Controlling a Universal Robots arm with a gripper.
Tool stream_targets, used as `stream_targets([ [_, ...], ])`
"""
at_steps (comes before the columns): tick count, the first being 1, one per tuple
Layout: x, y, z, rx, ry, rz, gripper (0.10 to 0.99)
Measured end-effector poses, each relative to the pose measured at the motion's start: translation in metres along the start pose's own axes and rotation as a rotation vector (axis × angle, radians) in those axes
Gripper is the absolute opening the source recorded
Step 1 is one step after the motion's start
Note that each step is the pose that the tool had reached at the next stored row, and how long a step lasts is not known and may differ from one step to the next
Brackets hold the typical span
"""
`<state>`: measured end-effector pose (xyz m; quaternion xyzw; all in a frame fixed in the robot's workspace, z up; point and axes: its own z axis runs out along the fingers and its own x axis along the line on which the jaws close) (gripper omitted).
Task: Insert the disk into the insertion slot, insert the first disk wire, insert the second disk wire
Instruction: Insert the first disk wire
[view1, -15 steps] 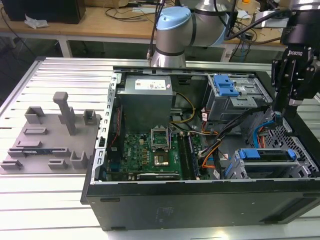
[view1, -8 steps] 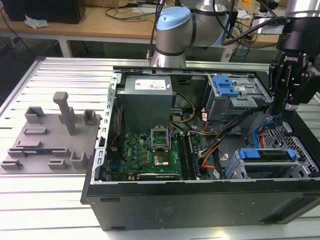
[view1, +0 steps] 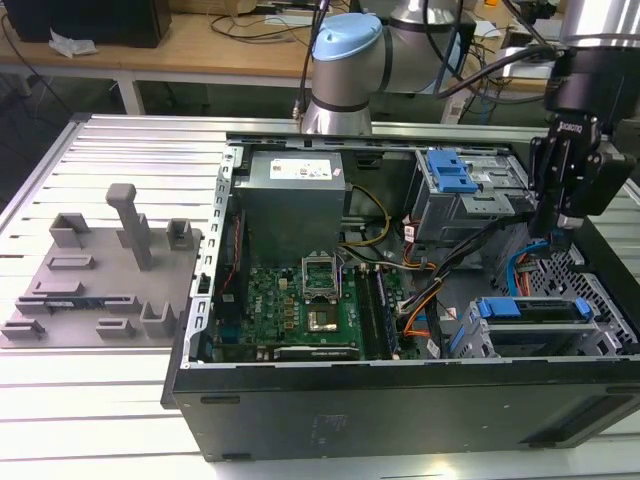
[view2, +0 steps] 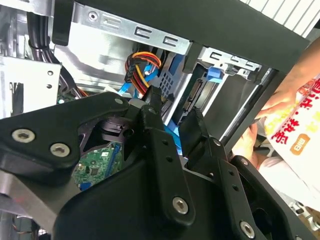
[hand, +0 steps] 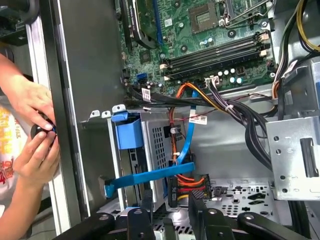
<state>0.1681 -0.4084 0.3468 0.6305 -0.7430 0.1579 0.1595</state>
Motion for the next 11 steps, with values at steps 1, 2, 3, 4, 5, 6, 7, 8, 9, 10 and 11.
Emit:
stream_targets([
  [1,-0.0004,0.0013,0.0011,0.002,-0.0001,0.0,0.416],
  [2,-0.0006,0.0022,0.0019,0.003,-0.0003,-0.001,0.416],
  [3,-0.001,0.0032,0.0031,0.006,-0.0006,-0.003,0.416],
  [4,-0.0013,0.0039,0.0035,0.009,0.0002,-0.008,0.416],
  [5,-0.0016,0.0041,0.0034,0.012,0.0018,-0.014,0.416],
  [6,-0.0019,0.0042,0.0032,0.014,0.0022,-0.019,0.416],
  [7,-0.0022,0.0043,0.0031,0.017,0.0024,-0.024,0.416],
  [8,-0.0024,0.0051,0.0031,0.02,0.0022,-0.031,0.416],
  [9,-0.0024,0.0066,0.0034,0.022,0.0024,-0.033,0.416],
  [10,-0.0024,0.0077,0.0038,0.022,0.0036,-0.033,0.416],
  [11,-0.0024,0.0089,0.0044,0.023,0.0103,-0.032,0.416],
])
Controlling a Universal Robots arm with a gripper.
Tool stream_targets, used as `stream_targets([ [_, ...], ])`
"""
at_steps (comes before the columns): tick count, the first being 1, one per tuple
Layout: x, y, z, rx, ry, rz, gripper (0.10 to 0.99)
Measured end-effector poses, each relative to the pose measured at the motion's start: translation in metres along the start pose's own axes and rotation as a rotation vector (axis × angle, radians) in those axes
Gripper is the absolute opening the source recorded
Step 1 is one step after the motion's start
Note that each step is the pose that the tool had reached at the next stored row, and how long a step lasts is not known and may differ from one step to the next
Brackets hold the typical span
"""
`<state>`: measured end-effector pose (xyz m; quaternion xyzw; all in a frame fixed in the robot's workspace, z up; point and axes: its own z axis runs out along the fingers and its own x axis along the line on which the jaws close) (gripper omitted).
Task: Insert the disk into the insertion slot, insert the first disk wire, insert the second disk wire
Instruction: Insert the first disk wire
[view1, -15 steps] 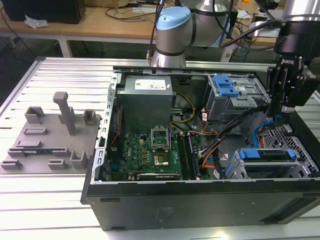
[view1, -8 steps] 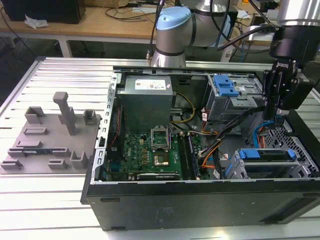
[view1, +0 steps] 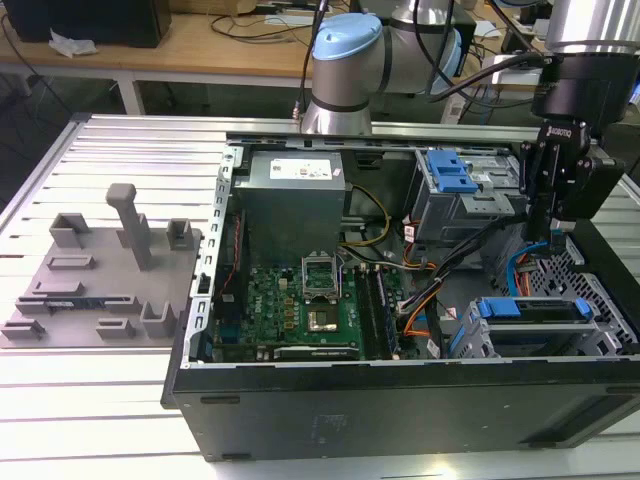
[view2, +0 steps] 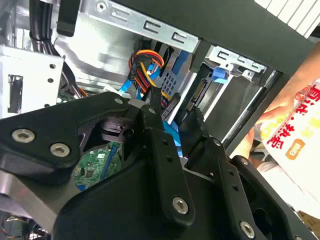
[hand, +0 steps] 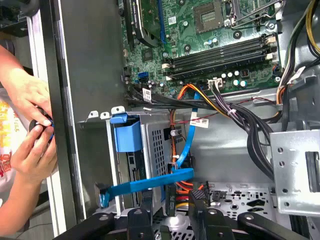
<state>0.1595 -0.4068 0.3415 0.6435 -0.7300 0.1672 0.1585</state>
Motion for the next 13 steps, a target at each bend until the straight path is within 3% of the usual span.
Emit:
stream_targets([
  [5,-0.0009,0.0004,0.0013,0.006,0.0276,-0.002,0.416],
  [11,-0.004,0.0011,0.0004,0.014,0.0425,-0.004,0.416],
  [13,-0.0055,0.0018,0.0011,0.025,0.0584,0.003,0.416],
])
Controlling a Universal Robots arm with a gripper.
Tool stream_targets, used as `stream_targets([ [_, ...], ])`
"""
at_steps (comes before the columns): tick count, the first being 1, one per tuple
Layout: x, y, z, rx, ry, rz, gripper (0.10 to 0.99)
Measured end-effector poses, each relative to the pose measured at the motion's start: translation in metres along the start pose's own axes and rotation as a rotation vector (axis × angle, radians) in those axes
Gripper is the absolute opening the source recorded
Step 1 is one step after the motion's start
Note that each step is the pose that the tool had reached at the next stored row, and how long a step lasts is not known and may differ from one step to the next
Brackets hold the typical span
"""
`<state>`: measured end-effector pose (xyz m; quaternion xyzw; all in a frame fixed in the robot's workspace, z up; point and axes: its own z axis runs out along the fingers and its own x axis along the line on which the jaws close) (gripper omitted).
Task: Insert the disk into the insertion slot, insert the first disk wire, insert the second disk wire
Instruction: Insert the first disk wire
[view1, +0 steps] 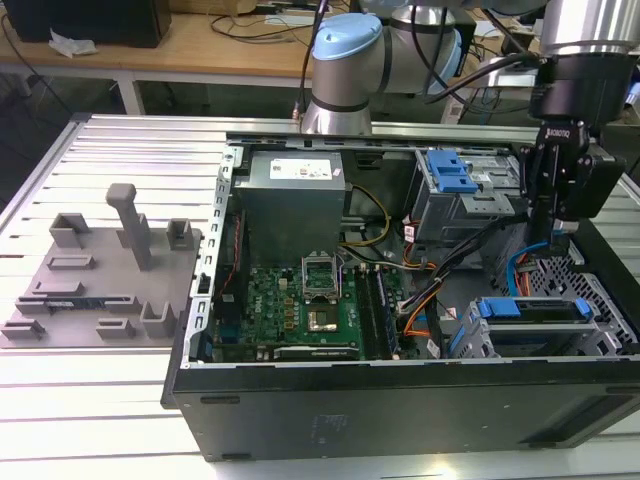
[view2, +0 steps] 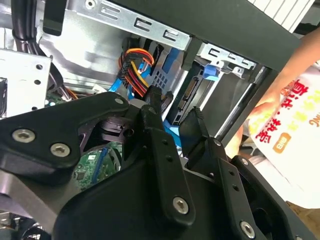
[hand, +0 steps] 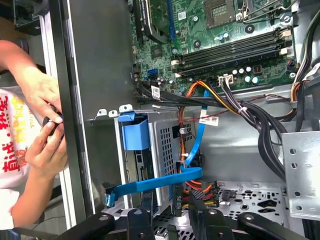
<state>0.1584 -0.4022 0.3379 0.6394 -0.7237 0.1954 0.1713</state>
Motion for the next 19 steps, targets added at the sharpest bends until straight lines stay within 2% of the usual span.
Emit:
stream_targets([
  [2,-0.0014,0.0008,0.0001,0.007,0.0025,0.006,0.416],
  [4,-0.0033,0.0027,-0.0001,0.024,0.0004,0.018,0.416],
  [5,-0.0037,0.003,0.0,0.027,0.0002,0.021,0.416],
  [6,-0.0043,0.0035,0.0005,0.027,0.0001,0.026,0.416],
  [9,-0.0053,0.0054,0.0007,0.021,0.0014,0.041,0.416],
  [19,-0.0072,0.0058,0.0018,0.021,0.0014,0.041,0.416],
])
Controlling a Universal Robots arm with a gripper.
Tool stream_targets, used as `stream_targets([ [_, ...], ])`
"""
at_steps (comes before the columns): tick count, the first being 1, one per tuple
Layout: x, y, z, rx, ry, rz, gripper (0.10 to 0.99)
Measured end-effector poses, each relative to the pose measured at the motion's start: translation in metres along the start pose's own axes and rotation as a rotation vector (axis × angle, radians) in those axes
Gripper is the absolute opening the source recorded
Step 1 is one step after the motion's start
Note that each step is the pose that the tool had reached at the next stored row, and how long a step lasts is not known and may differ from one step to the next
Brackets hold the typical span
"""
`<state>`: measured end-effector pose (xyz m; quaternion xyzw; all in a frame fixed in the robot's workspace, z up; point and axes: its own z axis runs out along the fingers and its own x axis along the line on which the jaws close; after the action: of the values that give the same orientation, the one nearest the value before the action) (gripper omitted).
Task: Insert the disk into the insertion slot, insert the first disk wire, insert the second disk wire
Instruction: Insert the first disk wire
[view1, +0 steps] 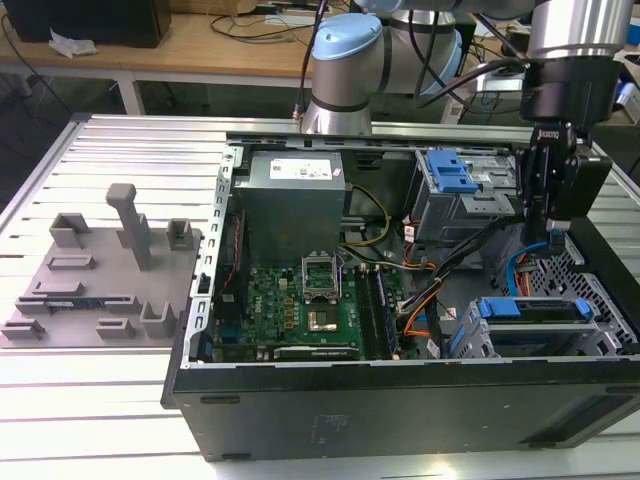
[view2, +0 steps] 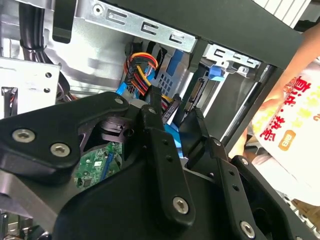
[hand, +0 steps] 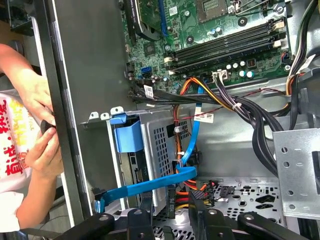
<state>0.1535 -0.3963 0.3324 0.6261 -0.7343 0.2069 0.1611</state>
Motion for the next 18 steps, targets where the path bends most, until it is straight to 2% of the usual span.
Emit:
stream_targets([
  [7,-0.0019,0.0004,0.0011,0.001,0.0033,-0.001,0.4],
  [11,-0.0019,0.0003,0.0011,0.001,0.0035,-0.001,0.165],
  [18,-0.0018,-0.0003,0.0015,-0.001,0.0034,-0.002,0.165],
])
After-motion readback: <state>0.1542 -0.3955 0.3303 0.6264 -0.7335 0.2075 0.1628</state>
